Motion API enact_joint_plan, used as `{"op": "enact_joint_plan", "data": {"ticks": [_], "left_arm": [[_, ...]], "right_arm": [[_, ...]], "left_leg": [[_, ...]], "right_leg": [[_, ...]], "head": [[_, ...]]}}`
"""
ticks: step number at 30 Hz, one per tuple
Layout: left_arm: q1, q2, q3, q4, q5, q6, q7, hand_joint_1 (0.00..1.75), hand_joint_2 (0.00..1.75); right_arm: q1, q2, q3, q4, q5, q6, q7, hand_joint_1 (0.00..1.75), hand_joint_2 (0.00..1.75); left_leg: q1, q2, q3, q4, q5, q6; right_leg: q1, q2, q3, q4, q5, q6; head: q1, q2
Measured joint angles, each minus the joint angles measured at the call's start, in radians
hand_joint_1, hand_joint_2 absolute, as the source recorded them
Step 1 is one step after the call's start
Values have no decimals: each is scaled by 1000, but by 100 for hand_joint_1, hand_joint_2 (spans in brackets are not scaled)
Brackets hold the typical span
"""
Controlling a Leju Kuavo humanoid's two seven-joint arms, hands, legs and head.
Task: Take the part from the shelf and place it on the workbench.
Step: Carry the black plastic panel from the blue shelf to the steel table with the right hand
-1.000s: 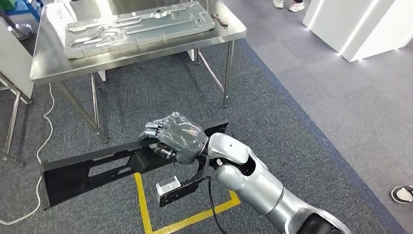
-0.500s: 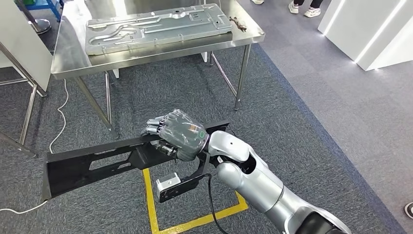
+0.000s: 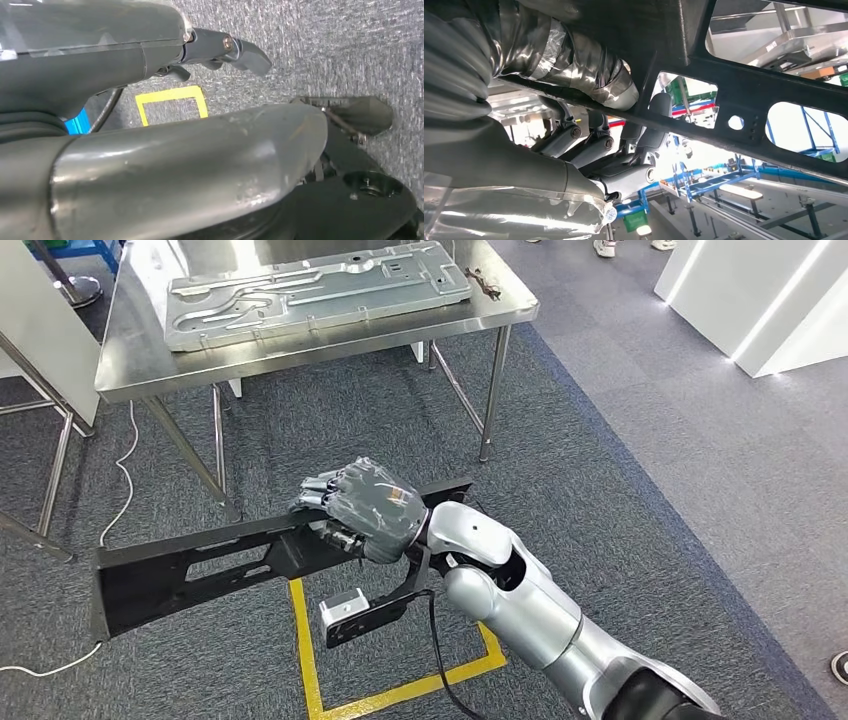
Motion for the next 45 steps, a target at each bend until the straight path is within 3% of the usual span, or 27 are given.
{"op": "enact_joint_plan", "data": {"ticks": [19,23,25,27,28,29,30,32,33,35,37,39,40,43,44,45], "left_arm": [[-7,-2,37,5,-11,0,12,0,0],[-8,-4,41,5,-12,-1,13,0,0],[-8,-7,42,5,-12,-1,13,0,0],[-9,-9,42,5,-12,-1,13,0,0],[-9,-9,42,5,-12,-1,13,0,0],[-9,-9,43,5,-12,-1,13,0,0],[-8,-9,43,5,-12,-1,13,0,0],[-7,-10,43,5,-12,-3,13,0,0],[-8,-10,43,5,-12,-6,12,0,0],[-9,-9,44,5,-13,-13,8,0,0],[-8,-9,44,6,-15,-19,5,0,0],[-8,-9,44,6,-18,-21,4,0,0],[-8,-9,44,6,-18,-21,4,0,0],[-9,-9,45,6,-18,-21,3,0,0],[-8,-9,45,6,-18,-21,3,0,0],[-6,-9,46,7,-18,-21,3,0,0]], "right_arm": [[-16,0,0,6,11,0,0,175,175],[-19,1,0,7,13,0,0,175,175],[-23,1,-1,7,14,-1,0,175,175],[-25,0,-1,8,14,-2,1,175,175],[-24,0,-1,10,14,-2,1,175,175],[-22,0,-1,12,14,-2,1,175,175],[-21,-1,-1,13,14,-2,1,175,175],[-20,-1,-1,15,14,-2,1,175,175],[-20,-1,-1,15,14,-2,1,175,175],[-19,-1,-1,15,16,-3,1,175,175],[-18,-1,0,15,19,-3,1,175,175],[-18,0,2,14,20,-2,1,175,175],[-19,1,2,14,21,-2,1,175,175],[-20,2,4,15,24,-2,1,175,175],[-20,2,5,15,27,-2,1,175,175],[-20,2,6,16,29,-2,1,175,175]], "left_leg": [[-2,0,-1,2,-1,0],[-3,1,16,-24,7,20],[5,3,42,-63,21,28],[8,5,50,-72,22,30],[9,5,50,-71,20,28],[11,5,50,-68,16,25],[15,4,50,-62,12,19],[24,3,49,-41,-4,2],[26,2,45,-25,-16,-9],[26,0,39,-5,-32,-26],[28,-2,41,-4,-38,-35],[31,4,40,11,-50,-42],[32,10,25,44,-65,-44],[29,22,-81,228,-126,-42],[28,22,-114,272,-129,-39],[27,22,-134,285,-115,-34]], "right_leg": [[-2,0,1,-1,0,1],[-6,0,11,-17,5,16],[-1,-1,-4,28,-25,20],[-6,-1,-65,149,-87,26],[-11,-1,-96,207,-109,31],[-16,-1,-115,238,-113,37],[-22,-1,-114,230,-96,43],[-35,-2,-60,116,-29,58],[-38,3,-31,58,-6,61],[-36,10,-6,10,1,47],[-32,13,-7,19,-8,22],[-32,11,0,19,-13,6],[-31,9,6,18,-17,-1],[-22,2,20,18,-29,-16],[-18,2,24,18,-34,-18],[-14,2,29,18,-39,-20]], "head": [[0,0],[0,0],[0,0],[0,0],[0,0],[0,0],[0,0],[0,0],[0,0],[0,0],[0,0],[0,0],[0,0],[0,0],[0,0],[0,0]]}}
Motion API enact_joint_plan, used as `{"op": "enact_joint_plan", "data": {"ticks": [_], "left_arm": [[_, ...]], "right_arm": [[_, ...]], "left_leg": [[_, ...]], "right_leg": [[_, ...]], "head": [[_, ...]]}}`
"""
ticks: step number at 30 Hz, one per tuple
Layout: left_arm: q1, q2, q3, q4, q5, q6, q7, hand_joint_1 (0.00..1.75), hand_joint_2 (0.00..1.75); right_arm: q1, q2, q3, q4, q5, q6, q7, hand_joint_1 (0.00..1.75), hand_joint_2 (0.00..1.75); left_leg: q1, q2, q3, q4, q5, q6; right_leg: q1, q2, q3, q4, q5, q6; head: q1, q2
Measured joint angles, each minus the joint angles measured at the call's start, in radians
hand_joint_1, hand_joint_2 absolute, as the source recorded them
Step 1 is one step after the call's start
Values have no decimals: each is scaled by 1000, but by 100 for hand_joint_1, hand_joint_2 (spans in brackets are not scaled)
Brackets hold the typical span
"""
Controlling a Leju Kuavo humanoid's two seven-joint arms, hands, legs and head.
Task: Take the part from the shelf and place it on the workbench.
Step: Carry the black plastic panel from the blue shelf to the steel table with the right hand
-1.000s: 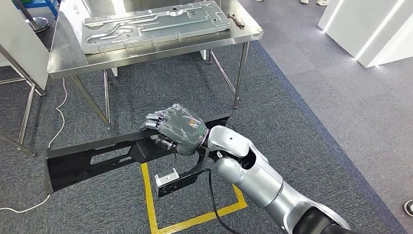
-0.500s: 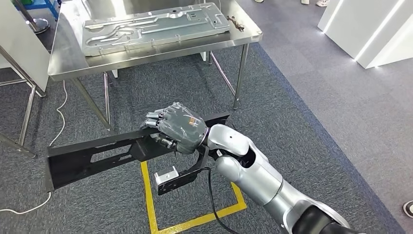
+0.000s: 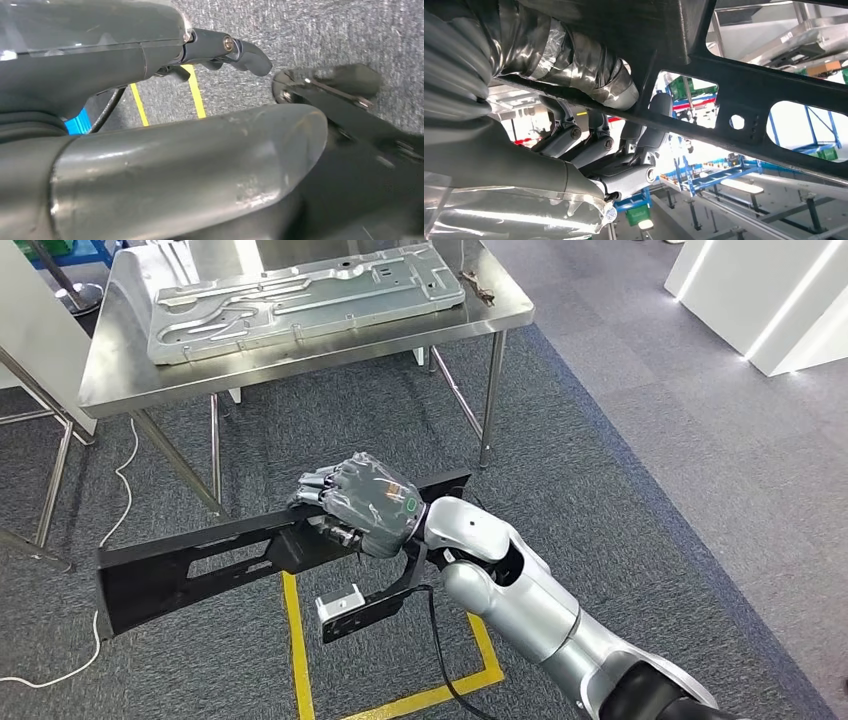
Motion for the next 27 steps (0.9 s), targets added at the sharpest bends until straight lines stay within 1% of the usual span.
{"op": "enact_joint_plan", "data": {"ticks": [1,2,3,4,5,7,9,10,11,12,13,14,15,16,17,18,19,20,21,22,24,25,26,27], "left_arm": [[2,0,1,0,0,0,0,0,0],[3,0,3,0,0,0,0,0,0],[3,0,4,0,0,0,0,0,0],[3,0,5,0,0,0,0,0,0],[3,0,7,1,0,0,0,0,0],[3,-1,10,1,1,1,-1,0,0],[6,-2,12,1,1,1,-1,0,0],[8,-3,13,1,1,1,-2,0,0],[8,-4,13,1,1,1,-2,0,0],[8,-5,13,0,2,0,-2,0,0],[8,-7,14,0,3,0,-1,0,0],[8,-9,14,0,4,-1,0,0,0],[9,-11,15,0,6,-2,3,0,0],[11,-15,16,0,7,-3,6,0,0],[14,-18,17,-1,7,-5,9,0,0],[17,-22,19,-3,7,-7,12,0,0],[18,-27,20,-6,7,-8,15,0,0],[19,-31,21,-8,7,-10,18,0,0],[19,-35,22,-11,7,-12,21,0,0],[19,-39,23,-14,5,-14,24,0,0],[20,-44,24,-21,1,-17,29,0,0],[20,-46,25,-23,-1,-18,30,0,0],[20,-47,27,-26,-2,-18,30,0,0],[22,-47,29,-27,-2,-18,30,0,0]], "right_arm": [[0,1,1,0,2,0,0,175,175],[0,2,2,0,4,0,0,175,175],[-1,4,2,0,6,1,1,175,175],[-2,7,3,0,7,1,2,175,175],[-3,11,5,0,10,2,4,175,175],[-3,19,12,0,18,5,8,175,175],[-2,28,20,-2,24,6,12,175,175],[-3,32,23,-3,26,6,14,175,175],[-4,34,25,-4,27,6,16,175,175],[-4,35,27,-4,27,6,17,175,175],[-2,36,28,-3,27,6,18,175,175],[0,36,31,-3,27,6,19,175,175],[3,37,36,-2,29,7,20,175,175],[5,40,41,-2,31,7,22,175,175],[5,43,48,-2,35,8,24,175,175],[5,47,54,-2,38,8,26,175,175],[4,52,60,-1,41,10,29,175,175],[2,56,66,-1,44,11,32,175,175],[0,61,72,-1,48,13,37,175,175],[-3,66,80,0,51,15,42,175,175],[-6,76,92,0,56,18,52,175,175],[-9,81,98,1,58,18,55,175,175],[-12,85,103,1,58,19,57,175,175],[-15,89,108,2,59,19,58,175,175]], "left_leg": [[-3,0,2,-28,35,8],[-7,0,19,-86,80,17],[-13,1,42,-145,114,28],[-20,2,64,-197,136,37],[-25,3,78,-228,140,43],[-30,3,88,-247,127,45],[-23,1,103,-266,123,47],[-20,1,113,-276,121,50],[-17,1,124,-284,119,54],[-19,1,131,-287,115,57],[-20,0,137,-286,110,61],[-21,-1,143,-286,104,62],[-22,-3,151,-285,97,62],[-23,-4,160,-284,89,61],[-23,-5,172,-282,80,59],[-23,-6,185,-281,70,56],[-25,-6,193,-279,61,51],[-25,-7,197,-277,55,46],[-26,-7,197,-277,51,41],[-26,-7,195,-277,50,36],[-26,-6,198,-278,43,26],[-25,-5,194,-264,33,20],[-24,-4,179,-229,17,13],[-21,-2,149,-174,-5,7]], "right_leg": [[4,0,8,0,-6,-1],[7,0,18,0,-13,-1],[10,0,26,-2,-20,0],[11,0,32,-3,-26,3],[12,-1,34,-4,-30,7],[11,-3,36,-10,-35,17],[12,-5,42,-9,-44,27],[12,-6,36,11,-55,30],[11,-5,15,53,-75,33],[11,-5,-19,113,-98,34],[10,-5,-63,181,-121,35],[10,-5,-104,236,-132,37],[10,-5,-130,259,-121,38],[10,-5,-137,244,-87,38],[10,-5,-124,190,-35,37],[10,-5,-101,124,12,34],[12,-4,-80,68,44,32],[14,-3,-63,29,56,27],[17,-3,-56,13,53,23],[19,-2,-54,7,48,19],[16,-2,-47,-3,42,10],[14,-3,-40,-8,39,5],[10,-4,-32,-13,37,0],[9,-6,-24,-16,33,-4]], "head": [[0,0],[0,0],[0,0],[0,0],[0,0],[0,0],[0,0],[0,0],[0,0],[0,0],[0,0],[0,0],[0,0],[0,0],[0,0],[0,0],[0,0],[0,0],[0,0],[0,0],[0,0],[0,0],[0,0],[0,0]]}}
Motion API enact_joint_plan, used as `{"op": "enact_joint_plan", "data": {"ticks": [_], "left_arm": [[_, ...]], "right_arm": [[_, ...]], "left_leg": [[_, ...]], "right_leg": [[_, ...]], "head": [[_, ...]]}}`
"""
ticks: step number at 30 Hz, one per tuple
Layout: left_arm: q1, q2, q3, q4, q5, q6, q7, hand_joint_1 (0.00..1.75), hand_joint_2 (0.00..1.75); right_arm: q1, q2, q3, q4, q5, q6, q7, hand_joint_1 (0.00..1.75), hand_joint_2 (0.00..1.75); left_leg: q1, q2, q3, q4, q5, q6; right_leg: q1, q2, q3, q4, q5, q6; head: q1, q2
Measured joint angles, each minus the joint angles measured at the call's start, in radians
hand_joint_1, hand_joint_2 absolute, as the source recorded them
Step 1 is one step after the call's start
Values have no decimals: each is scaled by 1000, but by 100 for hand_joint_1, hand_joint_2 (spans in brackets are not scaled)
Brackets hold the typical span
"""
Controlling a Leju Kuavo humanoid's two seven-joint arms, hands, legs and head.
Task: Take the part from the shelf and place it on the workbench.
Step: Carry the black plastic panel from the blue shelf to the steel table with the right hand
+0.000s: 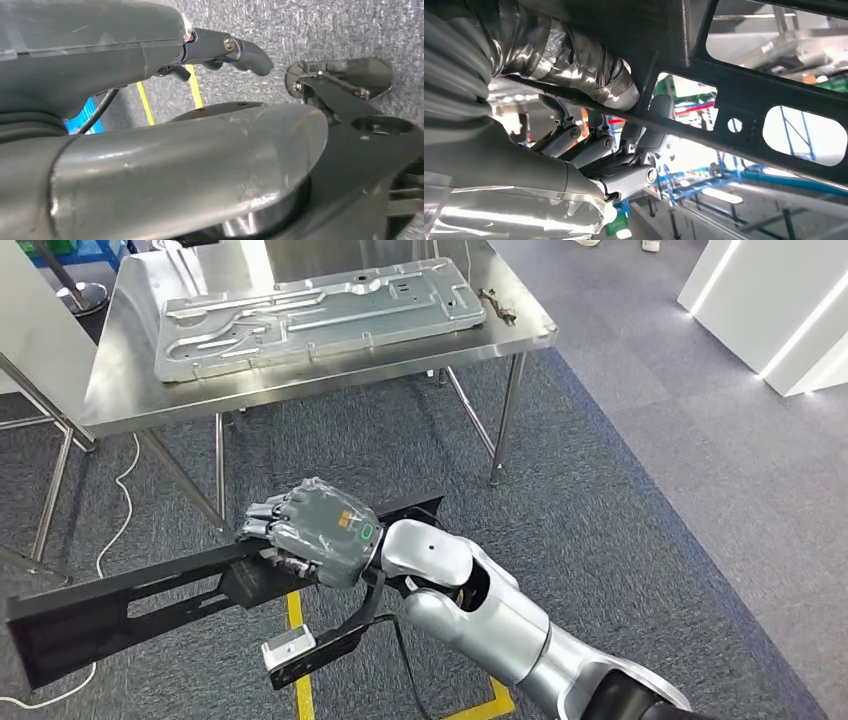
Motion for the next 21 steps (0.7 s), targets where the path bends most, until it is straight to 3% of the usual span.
{"op": "enact_joint_plan", "data": {"ticks": [2,4,5,7,8,9,12,14,15,17,18,19,20,21], "left_arm": [[0,-1,5,0,-2,0,0,0,0],[3,-1,8,0,-6,0,0,0,0],[4,-1,10,0,-8,1,0,0,0],[6,-1,11,-1,-10,1,-1,0,0],[5,-1,11,-1,-11,1,-1,0,0],[5,-2,11,-1,-13,2,-2,0,0],[3,-5,12,-1,-21,5,-2,0,0],[6,-7,12,-1,-27,7,-3,0,0],[6,-8,12,-1,-30,7,-3,0,0],[6,-9,13,-2,-34,8,-4,0,0],[6,-9,13,-2,-36,8,-4,0,0],[6,-9,14,-2,-38,8,-5,0,0],[7,-9,15,-2,-41,8,-5,0,0],[8,-9,15,-2,-43,7,-5,0,0]], "right_arm": [[-4,3,10,3,0,0,1,175,175],[-4,4,18,7,0,0,2,175,175],[-4,5,21,8,0,0,2,175,175],[-4,6,24,9,0,0,3,175,175],[-5,7,26,9,0,0,4,175,175],[-5,8,29,9,1,-1,6,175,175],[-5,9,39,8,3,-4,12,175,175],[-6,8,43,8,4,-5,15,175,175],[-6,8,43,7,5,-7,15,175,175],[-3,5,43,8,6,-8,17,175,175],[-1,3,43,8,6,-8,18,175,175],[2,0,43,8,7,-9,18,175,175],[4,-3,43,8,7,-9,19,175,175],[5,-5,42,8,8,-9,19,175,175]], "left_leg": [[4,2,-81,134,-41,-9],[7,2,-131,186,-25,-13],[8,3,-130,157,12,-13],[7,4,-83,23,101,-8],[4,4,-57,-38,127,-4],[1,4,-43,-73,135,1],[-2,4,-34,-92,123,20],[1,3,-23,-102,120,34],[2,4,-16,-107,118,41],[-3,4,-9,-107,111,52],[-6,3,-5,-107,107,55],[-8,2,1,-107,101,56],[-11,1,10,-107,95,57],[-14,0,21,-107,88,57]], "right_leg": [[0,-2,9,-1,-8,-4],[-1,-1,21,0,-19,-3],[-1,-1,30,0,-25,-1],[-1,0,48,0,-39,6],[0,1,54,0,-45,11],[1,1,56,-1,-48,16],[2,0,59,-8,-54,31],[2,0,48,25,-75,39],[1,0,23,74,-98,41],[2,0,-59,212,-146,42],[2,0,-97,265,-156,41],[2,0,-120,284,-143,40],[3,0,-124,266,-110,36],[5,0,-108,208,-61,30]], "head": [[0,0],[0,0],[0,0],[0,0],[0,0],[0,0],[0,0],[0,0],[0,0],[0,0],[1,0],[1,0],[1,0],[1,0]]}}
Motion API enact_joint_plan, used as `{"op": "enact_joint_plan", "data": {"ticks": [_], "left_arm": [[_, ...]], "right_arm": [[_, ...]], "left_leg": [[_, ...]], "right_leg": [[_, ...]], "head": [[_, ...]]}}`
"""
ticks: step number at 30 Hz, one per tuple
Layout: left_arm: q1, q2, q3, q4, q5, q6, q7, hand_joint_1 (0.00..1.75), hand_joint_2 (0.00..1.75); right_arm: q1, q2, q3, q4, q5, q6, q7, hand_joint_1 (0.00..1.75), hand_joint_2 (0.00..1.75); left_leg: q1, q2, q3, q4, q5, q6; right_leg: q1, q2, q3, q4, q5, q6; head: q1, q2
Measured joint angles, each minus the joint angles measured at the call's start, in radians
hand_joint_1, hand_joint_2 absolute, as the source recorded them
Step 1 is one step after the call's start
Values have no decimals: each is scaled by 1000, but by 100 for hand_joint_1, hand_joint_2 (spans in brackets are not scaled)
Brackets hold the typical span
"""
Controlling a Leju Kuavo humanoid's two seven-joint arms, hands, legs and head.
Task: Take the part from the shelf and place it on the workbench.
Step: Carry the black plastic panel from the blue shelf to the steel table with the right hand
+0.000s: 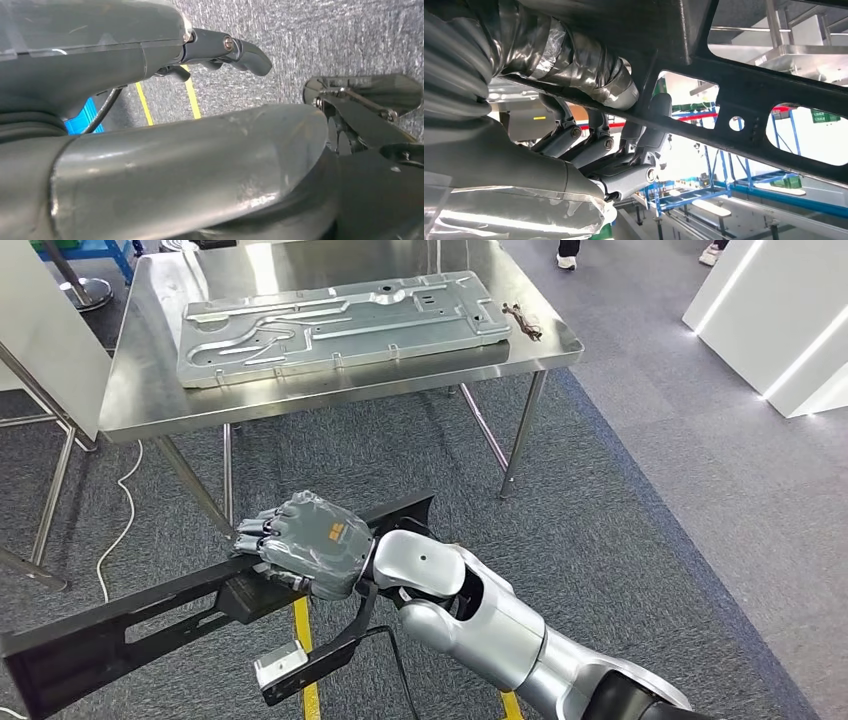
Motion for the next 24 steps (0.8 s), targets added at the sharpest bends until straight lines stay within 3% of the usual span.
{"op": "enact_joint_plan", "data": {"ticks": [2,3,5,8,10,11,12,13,14,15,16,18,19,22,24], "left_arm": [[1,-3,1,0,-5,0,0,0,0],[1,-5,1,-3,-8,-2,0,0,0],[1,-11,1,-13,-16,-8,2,0,0],[3,-16,2,-34,-25,-22,8,0,0],[5,-16,2,-43,-27,-24,9,0,0],[5,-16,3,-46,-27,-24,9,0,0],[6,-16,3,-49,-28,-25,10,0,0],[7,-16,3,-52,-29,-26,10,0,0],[8,-16,4,-55,-29,-28,11,0,0],[9,-16,5,-58,-29,-30,11,0,0],[10,-15,7,-60,-28,-32,12,0,0],[11,-16,14,-66,-24,-36,17,0,0],[11,-18,18,-71,-21,-38,21,0,0],[12,-26,31,-98,-15,-49,36,0,0],[16,-31,43,-119,-9,-58,44,0,0]], "right_arm": [[0,-5,-4,0,2,-1,1,175,175],[1,-8,-8,0,2,-1,2,175,175],[1,-17,-20,0,3,-2,2,175,175],[1,-30,-43,-2,4,-4,0,175,175],[-2,-36,-52,-3,5,-6,-2,175,175],[-2,-38,-54,-3,5,-7,-3,175,175],[-1,-41,-55,-3,5,-7,-4,175,175],[0,-43,-56,-3,5,-7,-4,175,175],[1,-45,-57,-2,5,-7,-5,175,175],[2,-47,-58,-2,5,-7,-5,175,175],[1,-48,-60,-2,4,-7,-6,175,175],[-1,-50,-66,-3,2,-5,-8,175,175],[-3,-51,-69,-3,-1,-4,-11,175,175],[-9,-49,-74,-4,-5,5,-19,175,175],[-13,-38,-74,-4,0,14,-18,175,175]], "left_leg": [[-5,-1,16,1,-14,-3],[-6,-1,19,1,-19,-7],[-5,0,20,-2,-25,-17],[-6,2,21,15,-44,-33],[1,3,-24,111,-86,-46],[6,3,-66,181,-110,-52],[12,3,-108,244,-123,-58],[16,4,-136,275,-118,-63],[20,4,-148,269,-92,-66],[23,4,-139,226,-50,-69],[25,5,-116,155,1,-70],[22,5,-69,41,56,-68],[20,5,-57,12,62,-64],[17,3,-49,2,49,-43],[19,3,-38,-6,45,-29]], "right_leg": [[7,0,49,-128,75,-15],[10,-1,65,-170,89,-20],[15,0,73,-195,84,-24],[3,2,97,-221,83,-30],[-4,0,117,-233,77,-34],[-4,0,124,-233,73,-35],[-5,0,130,-233,67,-35],[-6,0,136,-233,61,-34],[-7,1,144,-233,54,-31],[-9,2,154,-233,47,-28],[-11,3,165,-232,39,-24],[-11,4,179,-230,23,-11],[-9,5,182,-230,18,-4],[-10,4,188,-235,8,12],[-13,3,175,-197,-15,19]], "head": [[0,0],[0,0],[1,0],[1,0],[0,0],[0,0],[0,0],[0,0],[0,0],[0,0],[0,0],[0,0],[0,0],[0,0],[0,0]]}}
